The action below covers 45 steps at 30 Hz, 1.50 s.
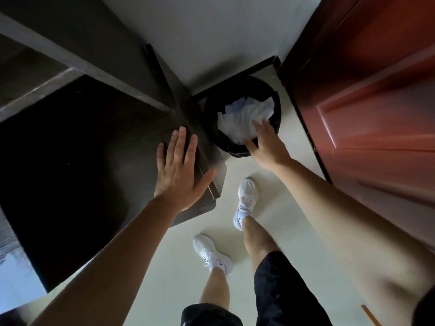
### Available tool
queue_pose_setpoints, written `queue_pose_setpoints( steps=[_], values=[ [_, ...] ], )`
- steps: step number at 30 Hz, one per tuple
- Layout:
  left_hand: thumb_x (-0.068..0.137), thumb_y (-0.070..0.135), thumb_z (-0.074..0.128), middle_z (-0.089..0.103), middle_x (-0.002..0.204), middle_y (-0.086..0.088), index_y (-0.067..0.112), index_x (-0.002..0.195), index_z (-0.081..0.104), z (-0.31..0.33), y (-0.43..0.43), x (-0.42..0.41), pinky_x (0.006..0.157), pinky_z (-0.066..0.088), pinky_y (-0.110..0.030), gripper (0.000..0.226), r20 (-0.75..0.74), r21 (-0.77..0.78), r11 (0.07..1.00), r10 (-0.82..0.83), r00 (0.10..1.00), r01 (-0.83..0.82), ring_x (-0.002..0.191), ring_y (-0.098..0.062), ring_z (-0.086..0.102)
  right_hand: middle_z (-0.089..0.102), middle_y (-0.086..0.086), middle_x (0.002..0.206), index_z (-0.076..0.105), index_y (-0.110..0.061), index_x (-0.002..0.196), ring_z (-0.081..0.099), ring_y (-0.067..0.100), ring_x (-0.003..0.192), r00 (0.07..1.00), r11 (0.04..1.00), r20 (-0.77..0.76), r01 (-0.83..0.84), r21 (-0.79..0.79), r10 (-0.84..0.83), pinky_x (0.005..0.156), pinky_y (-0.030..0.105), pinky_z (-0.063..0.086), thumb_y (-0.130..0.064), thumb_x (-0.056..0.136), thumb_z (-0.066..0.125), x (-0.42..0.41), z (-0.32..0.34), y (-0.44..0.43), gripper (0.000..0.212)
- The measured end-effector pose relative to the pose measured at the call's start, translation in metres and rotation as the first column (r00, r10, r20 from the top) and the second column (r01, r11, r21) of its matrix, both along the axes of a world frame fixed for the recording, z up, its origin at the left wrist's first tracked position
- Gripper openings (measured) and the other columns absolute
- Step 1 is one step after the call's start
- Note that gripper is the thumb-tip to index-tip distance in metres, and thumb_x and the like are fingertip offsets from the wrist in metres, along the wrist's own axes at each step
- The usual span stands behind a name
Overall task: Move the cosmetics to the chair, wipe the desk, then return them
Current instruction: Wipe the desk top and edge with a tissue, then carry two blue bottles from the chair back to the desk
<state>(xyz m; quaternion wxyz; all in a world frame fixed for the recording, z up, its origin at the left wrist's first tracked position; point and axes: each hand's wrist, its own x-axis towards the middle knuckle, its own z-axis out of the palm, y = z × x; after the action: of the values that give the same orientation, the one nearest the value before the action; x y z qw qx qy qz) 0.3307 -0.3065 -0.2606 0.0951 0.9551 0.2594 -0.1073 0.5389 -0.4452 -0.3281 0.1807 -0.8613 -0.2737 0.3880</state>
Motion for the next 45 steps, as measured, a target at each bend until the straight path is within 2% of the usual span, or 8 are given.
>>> queue_pose_setpoints(
  steps=[5,9,16,23,28,32,40,45],
  values=[
    [0.094,0.07,0.025,0.008,0.165,-0.016,0.011,0.157,0.019,0.032,-0.005,0.012,0.12,0.014,-0.06,0.086,-0.05,0.007,1.0,-0.025,0.998,0.025,0.153,-0.032,0.009,0.017,0.022,0.165,0.024,-0.011,0.159,0.025,0.037,0.15,0.957,0.961,0.21,0.151,0.229,-0.201,0.116,0.044,0.033,-0.028,0.101,0.057,-0.004,0.051,-0.027,0.069],
    [0.096,0.065,0.032,0.005,0.165,-0.017,0.011,0.156,0.022,0.078,-0.02,0.018,0.119,0.012,-0.06,0.082,0.084,0.049,0.991,-0.129,0.988,0.125,0.152,-0.035,0.008,0.022,0.029,0.161,0.029,-0.001,0.155,0.029,0.041,0.148,0.861,0.896,0.389,0.154,0.415,-0.328,0.121,0.04,0.029,-0.026,0.1,0.06,-0.014,0.114,-0.056,0.068],
    [0.096,0.064,0.028,0.002,0.165,-0.018,0.013,0.158,0.016,0.181,-0.086,-0.008,0.119,0.009,-0.063,0.081,0.211,0.178,0.931,-0.352,0.912,0.318,0.153,-0.036,0.004,0.023,0.026,0.162,0.03,-0.002,0.155,0.032,0.039,0.147,0.694,0.863,0.555,0.201,0.463,-0.459,0.116,0.044,0.033,-0.036,0.101,0.056,-0.103,0.231,-0.16,0.07],
    [0.097,0.063,0.029,0.003,0.165,-0.019,0.013,0.158,0.015,0.309,-0.201,-0.015,0.116,0.01,-0.068,0.08,0.36,0.219,0.806,-0.59,0.722,0.55,0.152,-0.038,0.006,0.013,0.015,0.167,0.02,-0.013,0.16,0.031,0.035,0.147,0.518,0.806,0.617,0.391,0.445,-0.592,0.116,0.047,0.035,-0.043,0.102,0.05,-0.206,0.338,-0.317,0.072],
    [0.096,0.061,0.037,0.005,0.165,-0.019,0.013,0.158,0.017,0.362,-0.326,-0.013,0.117,0.011,-0.067,0.081,0.495,0.247,0.656,-0.718,0.489,0.713,0.152,-0.038,0.007,0.013,0.01,0.168,0.02,-0.017,0.16,0.029,0.033,0.149,0.271,0.651,0.63,0.563,0.51,-0.728,0.118,0.046,0.032,-0.046,0.103,0.045,-0.258,0.395,-0.445,0.069],
    [0.095,0.064,0.034,0.001,0.166,-0.015,0.015,0.158,0.017,0.367,-0.446,-0.032,0.119,0.009,-0.064,0.082,0.485,0.251,0.526,-0.795,0.364,0.813,0.153,-0.033,0.003,0.015,0.012,0.167,0.025,-0.015,0.159,0.027,0.032,0.15,0.105,0.501,0.597,0.669,0.549,-0.795,0.117,0.047,0.034,-0.042,0.104,0.046,-0.314,0.403,-0.546,0.064],
    [0.091,0.065,0.033,0.004,0.166,-0.014,0.013,0.157,0.021,0.326,-0.701,-0.103,0.118,0.015,-0.063,0.085,0.36,0.18,0.273,-0.912,0.195,0.945,0.153,-0.033,0.009,0.012,0.012,0.168,0.024,-0.015,0.159,0.023,0.032,0.152,-0.069,0.222,0.519,0.85,0.477,-0.852,0.12,0.046,0.03,-0.041,0.105,0.045,-0.462,0.36,-0.768,0.064],
    [0.09,0.07,0.02,-0.01,0.166,-0.009,0.017,0.159,0.006,0.295,-0.829,-0.148,0.12,0.006,-0.057,0.088,0.288,0.084,0.16,-0.949,0.13,0.984,0.154,-0.028,-0.005,-0.001,0.0,0.17,0.01,-0.027,0.161,0.014,0.028,0.155,-0.127,0.043,0.467,0.941,0.336,-0.875,0.12,0.05,0.03,-0.048,0.106,0.037,-0.534,0.334,-0.885,0.065]
  ],
)
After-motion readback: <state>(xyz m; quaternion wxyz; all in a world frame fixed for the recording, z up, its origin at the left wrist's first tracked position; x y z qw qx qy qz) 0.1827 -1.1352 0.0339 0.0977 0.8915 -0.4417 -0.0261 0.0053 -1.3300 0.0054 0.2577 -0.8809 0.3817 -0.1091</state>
